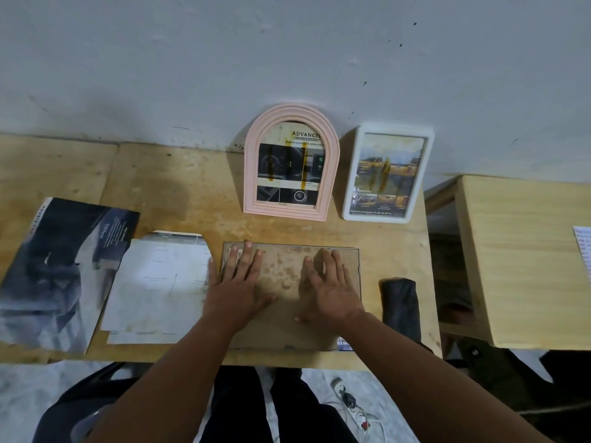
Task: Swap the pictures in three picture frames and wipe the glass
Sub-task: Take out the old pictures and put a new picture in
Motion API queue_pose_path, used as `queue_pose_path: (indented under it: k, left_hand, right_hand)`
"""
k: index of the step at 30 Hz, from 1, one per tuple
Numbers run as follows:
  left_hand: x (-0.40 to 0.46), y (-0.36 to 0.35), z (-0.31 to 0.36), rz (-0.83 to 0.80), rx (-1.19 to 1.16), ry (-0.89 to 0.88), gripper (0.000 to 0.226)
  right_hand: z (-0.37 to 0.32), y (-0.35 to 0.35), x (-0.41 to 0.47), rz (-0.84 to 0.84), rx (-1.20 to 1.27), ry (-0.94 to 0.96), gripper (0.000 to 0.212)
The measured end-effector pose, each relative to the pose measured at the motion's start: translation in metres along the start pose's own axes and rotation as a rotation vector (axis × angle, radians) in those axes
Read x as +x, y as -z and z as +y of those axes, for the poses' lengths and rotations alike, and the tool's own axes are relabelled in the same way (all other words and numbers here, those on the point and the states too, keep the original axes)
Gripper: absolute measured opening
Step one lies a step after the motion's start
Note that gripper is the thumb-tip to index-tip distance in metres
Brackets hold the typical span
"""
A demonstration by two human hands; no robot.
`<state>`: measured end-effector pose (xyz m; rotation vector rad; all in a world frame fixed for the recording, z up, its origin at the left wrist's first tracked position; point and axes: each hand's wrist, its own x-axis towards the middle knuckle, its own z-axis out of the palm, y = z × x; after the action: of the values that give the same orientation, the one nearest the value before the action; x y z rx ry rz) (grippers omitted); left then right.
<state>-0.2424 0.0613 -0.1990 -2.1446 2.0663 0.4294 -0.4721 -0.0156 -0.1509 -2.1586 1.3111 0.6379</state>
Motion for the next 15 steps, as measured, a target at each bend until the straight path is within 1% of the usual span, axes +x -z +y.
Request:
queue_pose_path:
  k: [3, 5, 7, 9, 10, 12, 15]
  left_hand:
    - [0.001, 0.002, 0.000, -0.009, -0.012, 0.002, 0.104]
    - [0.000, 0.008, 0.001, -0.029, -0.044, 0.006, 0.105]
    - [-0.005, 0.014, 0.005, -0.025, -0.054, 0.014, 0.103]
    - [-0.016, 0.013, 0.007, 0.011, -0.063, 0.027, 0.095]
    - [-0.023, 0.011, 0.008, -0.001, -0.081, 0.031, 0.092]
    - [-0.043, 0.005, 0.005, -0.034, -0.099, 0.013, 0.087]
    - [-0.071, -0.001, -0.010, -0.031, -0.036, -0.040, 0.081]
  right_hand:
    - [0.001, 0.002, -0.001, 0.020, -0.005, 0.008, 0.129]
    - [0.001, 0.000, -0.007, 0.042, -0.019, 0.009, 0.124]
    - [0.002, -0.008, -0.019, 0.110, -0.010, 0.007, 0.115]
    - [0.006, -0.018, -0.033, 0.213, 0.039, 0.029, 0.104]
    - [0.010, -0.023, -0.041, 0.240, 0.058, 0.046, 0.101]
    - [0.022, -0.032, -0.058, 0.228, 0.055, 0.062, 0.101]
    - [0.043, -0.042, -0.070, 0.128, 0.016, 0.052, 0.102]
